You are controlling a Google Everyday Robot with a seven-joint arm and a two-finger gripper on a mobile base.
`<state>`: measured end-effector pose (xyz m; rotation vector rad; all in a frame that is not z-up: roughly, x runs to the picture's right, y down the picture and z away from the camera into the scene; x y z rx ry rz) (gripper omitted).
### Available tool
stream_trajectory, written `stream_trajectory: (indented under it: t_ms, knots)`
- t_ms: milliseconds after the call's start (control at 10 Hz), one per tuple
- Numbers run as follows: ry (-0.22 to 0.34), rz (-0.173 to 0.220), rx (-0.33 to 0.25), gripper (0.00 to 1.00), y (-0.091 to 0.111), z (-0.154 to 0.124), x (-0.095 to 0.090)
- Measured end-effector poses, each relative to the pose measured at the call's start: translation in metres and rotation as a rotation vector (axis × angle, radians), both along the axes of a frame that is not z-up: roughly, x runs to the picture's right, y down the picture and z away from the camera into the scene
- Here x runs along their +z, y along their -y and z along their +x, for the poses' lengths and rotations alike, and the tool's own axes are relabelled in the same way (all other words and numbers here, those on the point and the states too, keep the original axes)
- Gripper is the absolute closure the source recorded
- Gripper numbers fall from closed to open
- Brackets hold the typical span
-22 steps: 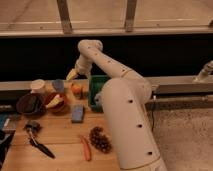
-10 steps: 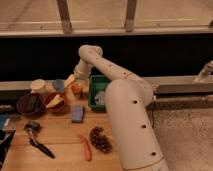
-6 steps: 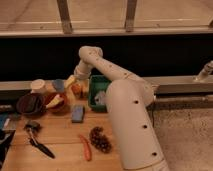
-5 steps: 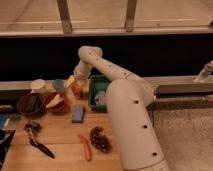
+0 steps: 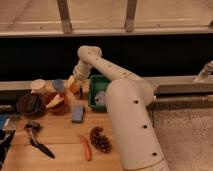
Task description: Place apple in tray
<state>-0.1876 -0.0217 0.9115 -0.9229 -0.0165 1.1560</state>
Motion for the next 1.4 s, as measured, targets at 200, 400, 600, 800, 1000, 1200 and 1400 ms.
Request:
stream_trajectory:
  t_ms: [200,400,600,800,1000,1200,1400]
  knots:
    - [-0.005,0.022,0.001,1.0,0.007,0.002,-0.004]
    - [-0.034,0.074,0.018,1.0,0.028,0.013,-0.014]
    - [-0.083,0.137,0.038,1.0,0.05,0.032,-0.026]
    - [-0.174,0.179,0.075,1.0,0.064,0.069,-0.033]
    - [-0.261,0.165,0.135,1.0,0.063,0.112,-0.028]
    - [-0.37,0.131,0.208,1.0,0.055,0.168,-0.02]
    - [-0.493,0.102,0.29,1.0,0.052,0.229,-0.012]
